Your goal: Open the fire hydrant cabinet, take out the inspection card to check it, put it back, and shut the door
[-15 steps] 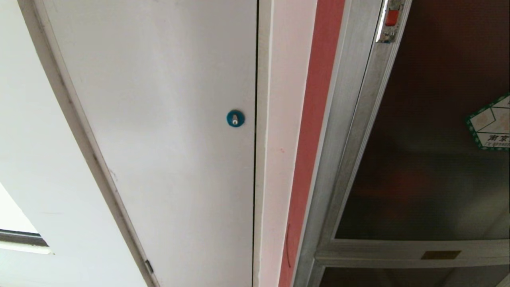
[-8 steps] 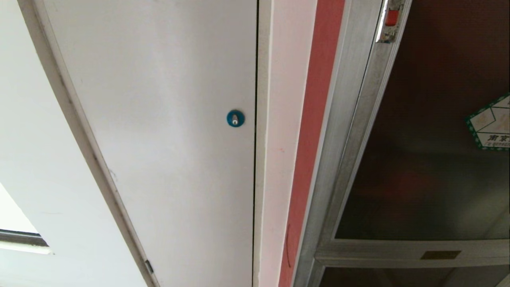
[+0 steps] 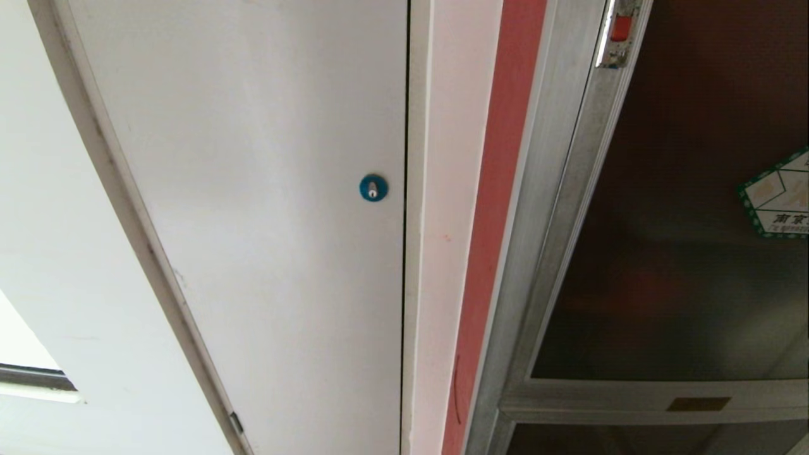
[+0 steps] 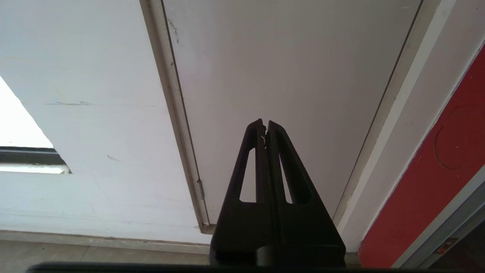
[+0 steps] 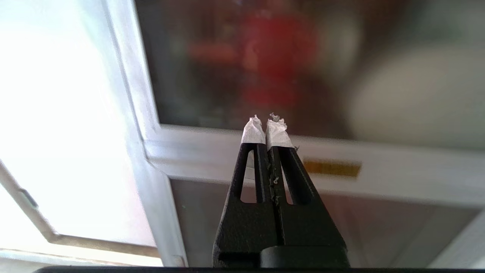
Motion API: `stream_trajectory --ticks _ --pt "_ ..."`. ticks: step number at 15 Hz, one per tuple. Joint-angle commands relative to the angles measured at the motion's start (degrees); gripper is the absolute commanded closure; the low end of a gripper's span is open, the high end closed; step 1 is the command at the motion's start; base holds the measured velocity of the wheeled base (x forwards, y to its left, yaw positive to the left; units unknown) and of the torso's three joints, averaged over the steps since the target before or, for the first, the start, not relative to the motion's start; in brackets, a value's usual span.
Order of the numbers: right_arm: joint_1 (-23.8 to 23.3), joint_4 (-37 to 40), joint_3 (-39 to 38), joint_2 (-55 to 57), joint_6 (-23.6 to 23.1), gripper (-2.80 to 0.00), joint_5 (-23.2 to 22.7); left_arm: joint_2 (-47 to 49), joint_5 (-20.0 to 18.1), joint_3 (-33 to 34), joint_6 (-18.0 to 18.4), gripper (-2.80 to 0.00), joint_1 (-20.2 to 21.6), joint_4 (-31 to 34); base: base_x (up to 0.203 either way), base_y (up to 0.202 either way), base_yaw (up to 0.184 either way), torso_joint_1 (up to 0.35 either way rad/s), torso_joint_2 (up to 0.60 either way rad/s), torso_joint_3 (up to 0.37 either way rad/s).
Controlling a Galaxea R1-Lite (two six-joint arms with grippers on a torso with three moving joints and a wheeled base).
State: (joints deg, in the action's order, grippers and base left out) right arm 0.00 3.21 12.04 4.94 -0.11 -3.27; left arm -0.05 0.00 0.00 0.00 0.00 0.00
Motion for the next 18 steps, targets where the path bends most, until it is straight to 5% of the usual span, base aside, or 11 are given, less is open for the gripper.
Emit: stream_trajectory --ticks 1,11,15,18 --pt "0.0 0.29 4.47 6.72 -0.01 0.0 -1.3 0.04 0.0 0.0 0.0 0.0 0.0 0.0 0.0 0.0 0.0 0.0 0.0 0.0" --pt "2.38 0.95 39.36 46.48 0.07 0.0 -27.53 0.0 0.0 0.0 0.0 0.0 0.0 0.0 0.0 0.0 0.0 0.0 0.0 0.0" --pt "13.03 1.09 51.28 57.89 2.41 0.0 -28.85 0.03 0.0 0.0 0.0 0.0 0.0 0.0 0.0 0.0 0.0 0.0 0.0 0.0" --pt "16.49 1.02 59.51 64.48 4.33 0.0 -24.65 0.05 0.0 0.0 0.0 0.0 0.0 0.0 0.0 0.0 0.0 0.0 0.0 0.0"
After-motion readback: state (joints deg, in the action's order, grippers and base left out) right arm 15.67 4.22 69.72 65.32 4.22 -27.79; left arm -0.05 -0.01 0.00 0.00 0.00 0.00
